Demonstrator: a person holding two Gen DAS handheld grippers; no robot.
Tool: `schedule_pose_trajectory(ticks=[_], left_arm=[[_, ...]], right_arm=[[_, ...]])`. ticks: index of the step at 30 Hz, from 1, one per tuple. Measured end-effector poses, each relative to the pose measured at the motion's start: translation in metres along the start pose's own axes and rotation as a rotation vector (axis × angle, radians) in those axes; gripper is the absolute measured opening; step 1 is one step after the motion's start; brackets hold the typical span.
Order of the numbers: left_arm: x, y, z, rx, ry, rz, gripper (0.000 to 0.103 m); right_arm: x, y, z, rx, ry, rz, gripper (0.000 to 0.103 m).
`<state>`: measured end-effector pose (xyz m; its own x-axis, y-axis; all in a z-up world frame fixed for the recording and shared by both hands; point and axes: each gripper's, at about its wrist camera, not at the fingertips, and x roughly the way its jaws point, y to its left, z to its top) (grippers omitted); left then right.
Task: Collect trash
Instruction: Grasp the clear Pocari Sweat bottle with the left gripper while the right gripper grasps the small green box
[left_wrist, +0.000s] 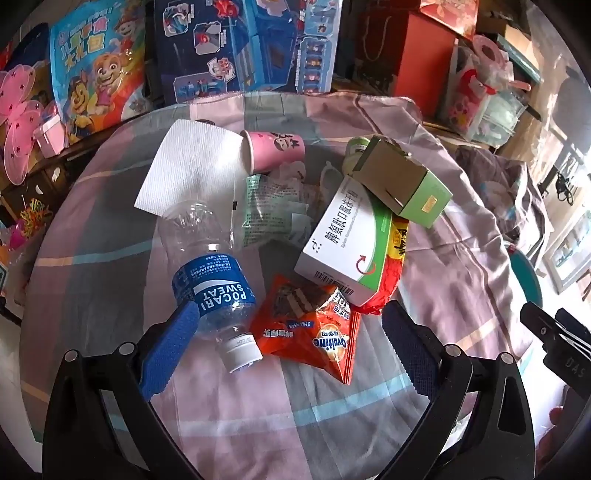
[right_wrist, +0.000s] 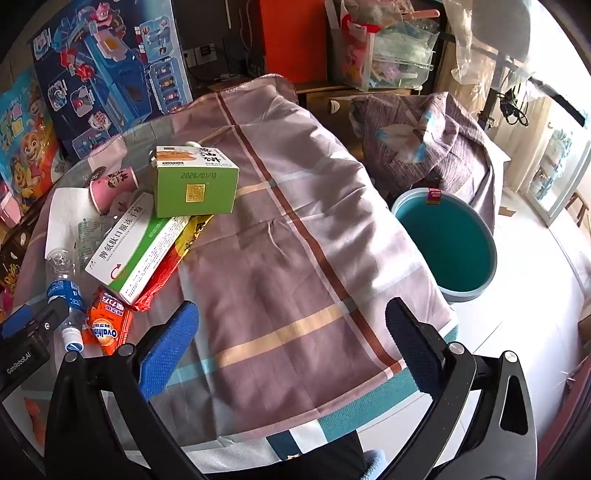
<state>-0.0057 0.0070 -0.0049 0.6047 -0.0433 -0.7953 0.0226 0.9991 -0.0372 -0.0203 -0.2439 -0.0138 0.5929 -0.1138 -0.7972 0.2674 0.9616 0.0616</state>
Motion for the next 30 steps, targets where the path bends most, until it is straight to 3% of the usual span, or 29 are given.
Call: schedule_pose_trajectory(ticks=[20, 30], left_arm=[[0.008, 0.023, 0.004, -0.042, 0.021, -0.023, 0.099], [0.032, 0.092, 0.018, -0.178, 0.062, 0.006, 0.099]], right_arm=[[0.010, 0.012, 0.004, -0.004, 0.019, 0.004, 0.097], [0.022, 0.040, 0.011, -0.062, 0.018, 0.010, 0.097]])
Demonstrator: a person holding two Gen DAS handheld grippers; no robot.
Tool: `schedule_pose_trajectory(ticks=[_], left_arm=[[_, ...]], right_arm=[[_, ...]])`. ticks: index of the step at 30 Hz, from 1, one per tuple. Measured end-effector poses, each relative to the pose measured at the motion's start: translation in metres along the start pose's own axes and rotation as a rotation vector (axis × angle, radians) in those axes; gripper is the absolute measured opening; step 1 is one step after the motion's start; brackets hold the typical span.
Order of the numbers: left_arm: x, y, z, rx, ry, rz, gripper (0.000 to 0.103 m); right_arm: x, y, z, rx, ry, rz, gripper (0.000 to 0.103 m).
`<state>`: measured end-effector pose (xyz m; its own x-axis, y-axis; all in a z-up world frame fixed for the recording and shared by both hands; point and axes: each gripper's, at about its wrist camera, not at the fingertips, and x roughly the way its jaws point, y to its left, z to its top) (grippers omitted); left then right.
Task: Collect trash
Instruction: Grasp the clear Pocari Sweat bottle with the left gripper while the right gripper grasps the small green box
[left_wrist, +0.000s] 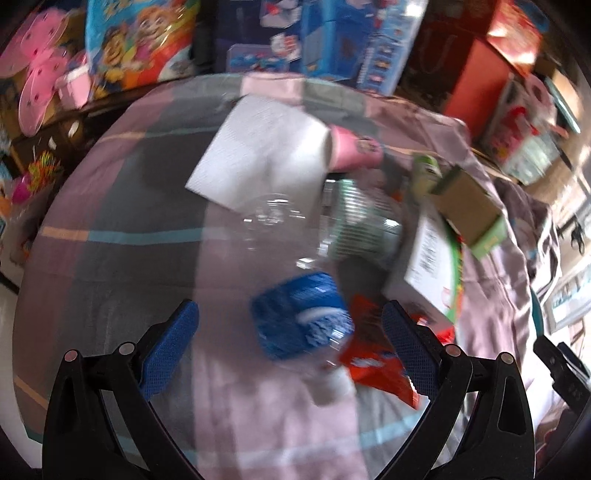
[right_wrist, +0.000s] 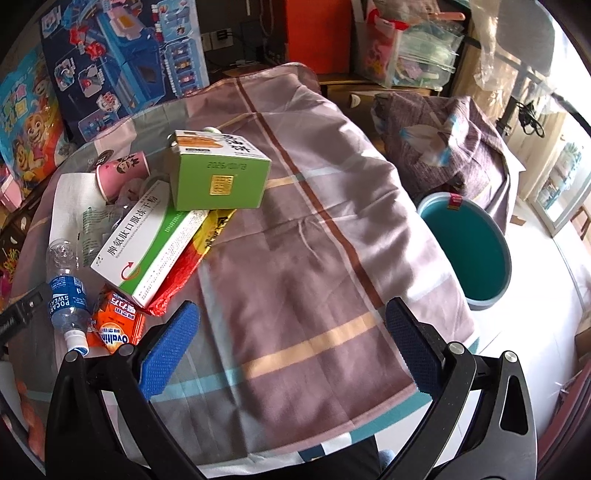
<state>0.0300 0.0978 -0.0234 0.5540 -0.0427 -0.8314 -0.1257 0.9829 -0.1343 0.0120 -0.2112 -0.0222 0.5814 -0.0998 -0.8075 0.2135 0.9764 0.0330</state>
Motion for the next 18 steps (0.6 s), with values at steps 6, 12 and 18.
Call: schedule_pose_trajectory(ticks=[6, 12, 18], left_arm=[[0.034, 0.015, 0.015, -0.037, 0.100, -0.010, 0.099], [0.060, 0.014, 0.025, -0.040, 0.148, -0.026, 0.099], [0.072, 0.008, 0.022, 0.010, 0.185, -0.072, 0.076]], right_arm=[[0.016, 0.010, 0.013, 0.013, 0.036, 0.038, 0.097], [0.026, 0.036, 0.036, -0.010, 0.035, 0.048, 0.097], [0.040, 0.070, 0.071, -0.022, 0.010, 0.037, 0.097]])
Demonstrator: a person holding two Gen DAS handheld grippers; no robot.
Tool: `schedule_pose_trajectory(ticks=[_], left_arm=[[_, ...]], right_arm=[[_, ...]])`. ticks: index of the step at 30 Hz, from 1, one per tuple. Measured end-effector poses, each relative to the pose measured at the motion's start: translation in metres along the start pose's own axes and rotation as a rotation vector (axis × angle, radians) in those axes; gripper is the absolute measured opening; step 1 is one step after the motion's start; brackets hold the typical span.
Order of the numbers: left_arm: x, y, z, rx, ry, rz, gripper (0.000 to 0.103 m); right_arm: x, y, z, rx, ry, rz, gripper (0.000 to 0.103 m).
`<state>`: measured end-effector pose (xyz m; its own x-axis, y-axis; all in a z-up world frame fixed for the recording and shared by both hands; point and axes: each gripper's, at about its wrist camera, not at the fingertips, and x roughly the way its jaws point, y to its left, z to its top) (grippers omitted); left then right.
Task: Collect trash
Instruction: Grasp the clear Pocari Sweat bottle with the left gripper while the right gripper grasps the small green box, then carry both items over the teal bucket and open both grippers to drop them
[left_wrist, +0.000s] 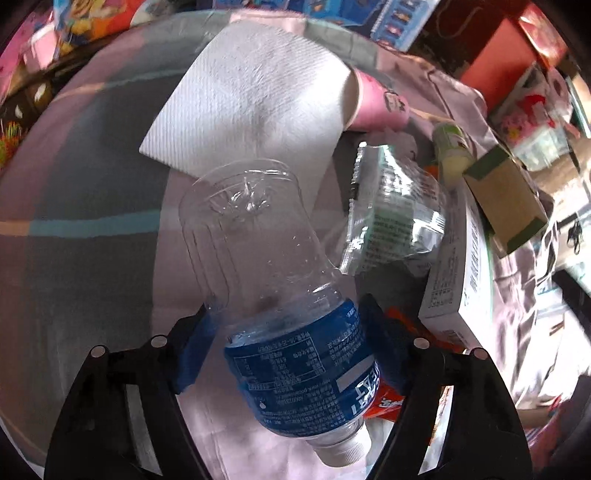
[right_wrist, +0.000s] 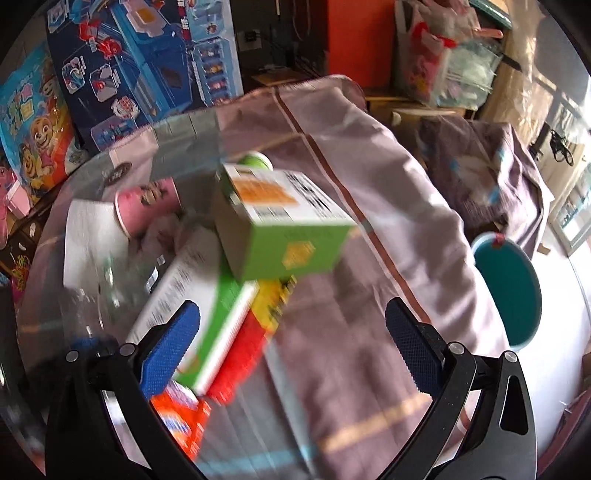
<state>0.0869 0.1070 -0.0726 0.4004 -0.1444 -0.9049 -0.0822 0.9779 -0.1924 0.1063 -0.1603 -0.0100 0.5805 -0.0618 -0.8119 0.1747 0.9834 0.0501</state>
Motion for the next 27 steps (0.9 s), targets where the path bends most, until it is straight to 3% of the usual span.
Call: schedule_pose_trajectory(ticks=[3, 8, 11, 13, 14, 16, 19, 27], left_arm=[[0.000, 0.001, -0.001, 0.019, 0.003, -0.009, 0.077], [0.012, 0.000, 0.001, 0.031, 0.029, 0.022, 0.082], [0.016, -0.008, 0.003, 0.038, 0.021, 0.047, 0.085], [0.018, -0.012, 0.004, 0.043, 0.012, 0.064, 0.081], [0.017, -0.013, 0.004, 0.042, 0.003, 0.070, 0.074], [0.012, -0.014, 0.004, 0.039, -0.018, 0.072, 0.072], [-0.004, -0.013, 0.002, 0.046, -0.064, 0.101, 0.071], [-0.052, -0.023, 0.000, 0.061, -0.129, 0.047, 0.069]], right_arm=[[0.019, 0.011, 0.012, -0.004, -0.001, -0.051, 0.096], [0.049, 0.006, 0.023, 0.034, 0.027, -0.101, 0.086], [0.062, -0.009, 0.026, 0.078, 0.051, -0.080, 0.064], [0.067, -0.020, 0.025, 0.107, 0.063, -0.033, 0.026], [0.068, -0.028, 0.023, 0.117, 0.067, -0.019, 0.019], [0.065, -0.039, 0.021, 0.126, 0.064, 0.005, 0.006], [0.054, -0.056, 0.016, 0.127, 0.056, 0.048, 0.004], [0.024, -0.091, 0.005, 0.126, 0.024, 0.122, 0.003]])
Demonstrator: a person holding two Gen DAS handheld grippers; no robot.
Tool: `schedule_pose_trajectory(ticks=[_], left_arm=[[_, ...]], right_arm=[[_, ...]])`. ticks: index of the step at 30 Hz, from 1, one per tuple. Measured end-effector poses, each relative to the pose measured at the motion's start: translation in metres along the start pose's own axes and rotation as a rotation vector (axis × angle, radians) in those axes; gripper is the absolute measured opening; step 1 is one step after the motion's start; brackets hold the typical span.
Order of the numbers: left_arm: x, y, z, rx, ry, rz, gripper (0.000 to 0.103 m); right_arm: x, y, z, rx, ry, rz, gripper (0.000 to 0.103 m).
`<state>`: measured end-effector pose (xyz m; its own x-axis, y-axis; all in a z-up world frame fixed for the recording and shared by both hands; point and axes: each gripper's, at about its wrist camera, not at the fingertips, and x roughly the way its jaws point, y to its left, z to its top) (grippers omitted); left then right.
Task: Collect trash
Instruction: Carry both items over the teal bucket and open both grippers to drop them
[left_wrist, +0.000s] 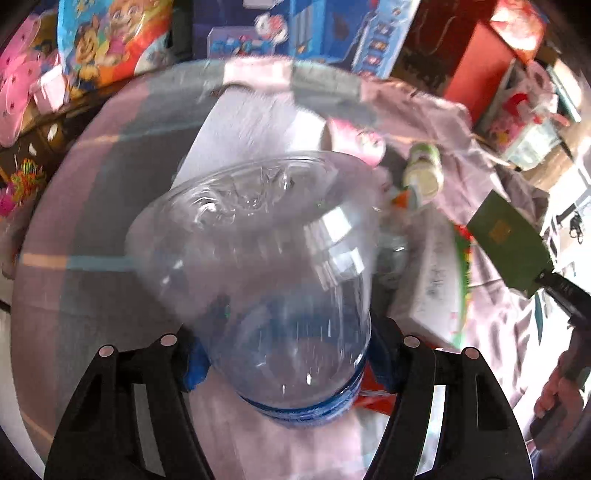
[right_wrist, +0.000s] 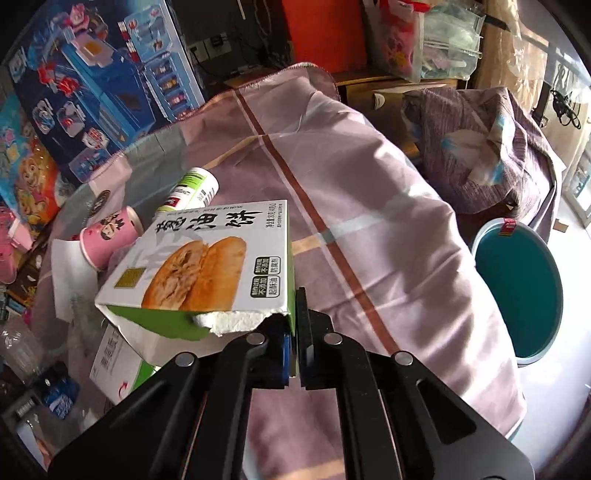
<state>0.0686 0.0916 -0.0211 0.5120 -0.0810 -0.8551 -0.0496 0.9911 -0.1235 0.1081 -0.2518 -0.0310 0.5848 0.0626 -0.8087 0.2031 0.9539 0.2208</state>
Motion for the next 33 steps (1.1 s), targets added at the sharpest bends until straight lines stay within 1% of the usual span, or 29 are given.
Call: schedule_pose_trajectory(ticks=[2, 6, 8, 13, 16, 19, 20, 22, 24, 25, 28, 31, 33], left_arm=[[-0.009, -0.009, 0.004, 0.014, -0.018, -0.014, 0.069], [-0.018, -0.032, 0.008, 0.041, -0.026, -0.041, 0.069], [-0.021, -0.053, 0.009, 0.082, -0.029, -0.060, 0.069], [-0.026, -0.120, 0.015, 0.199, -0.029, -0.144, 0.069], [-0.027, -0.167, 0.015, 0.284, -0.019, -0.202, 0.069], [-0.023, -0.220, 0.014, 0.384, -0.016, -0.246, 0.069], [-0.019, -0.245, 0.014, 0.426, -0.004, -0.272, 0.069], [-0.013, -0.274, 0.011, 0.465, 0.017, -0.304, 0.069], [-0.004, -0.315, 0.007, 0.521, 0.039, -0.345, 0.069], [-0.001, -0.328, 0.004, 0.539, 0.045, -0.354, 0.069], [0.013, -0.385, -0.005, 0.617, 0.083, -0.398, 0.069], [0.026, -0.423, -0.012, 0.666, 0.102, -0.421, 0.069], [0.038, -0.450, -0.016, 0.693, 0.123, -0.435, 0.069]], right_arm=[[-0.008, -0.009, -0.001, 0.003, -0.013, 0.014, 0.003], [-0.024, -0.029, -0.004, 0.023, -0.039, 0.022, 0.003], [-0.031, -0.042, -0.005, 0.045, -0.048, 0.030, 0.003], [-0.056, -0.085, -0.003, 0.111, -0.091, 0.020, 0.003], [-0.073, -0.113, 0.002, 0.149, -0.128, -0.003, 0.003], [-0.092, -0.151, 0.005, 0.194, -0.161, -0.053, 0.003], [-0.098, -0.167, 0.004, 0.215, -0.168, -0.074, 0.003], [-0.107, -0.194, 0.001, 0.248, -0.175, -0.114, 0.003], [-0.112, -0.223, -0.004, 0.287, -0.172, -0.155, 0.003], [-0.113, -0.237, -0.006, 0.308, -0.169, -0.170, 0.003], [-0.115, -0.270, -0.016, 0.360, -0.162, -0.200, 0.003], [-0.112, -0.302, -0.025, 0.414, -0.138, -0.232, 0.003], [-0.106, -0.318, -0.030, 0.427, -0.109, -0.256, 0.003]])
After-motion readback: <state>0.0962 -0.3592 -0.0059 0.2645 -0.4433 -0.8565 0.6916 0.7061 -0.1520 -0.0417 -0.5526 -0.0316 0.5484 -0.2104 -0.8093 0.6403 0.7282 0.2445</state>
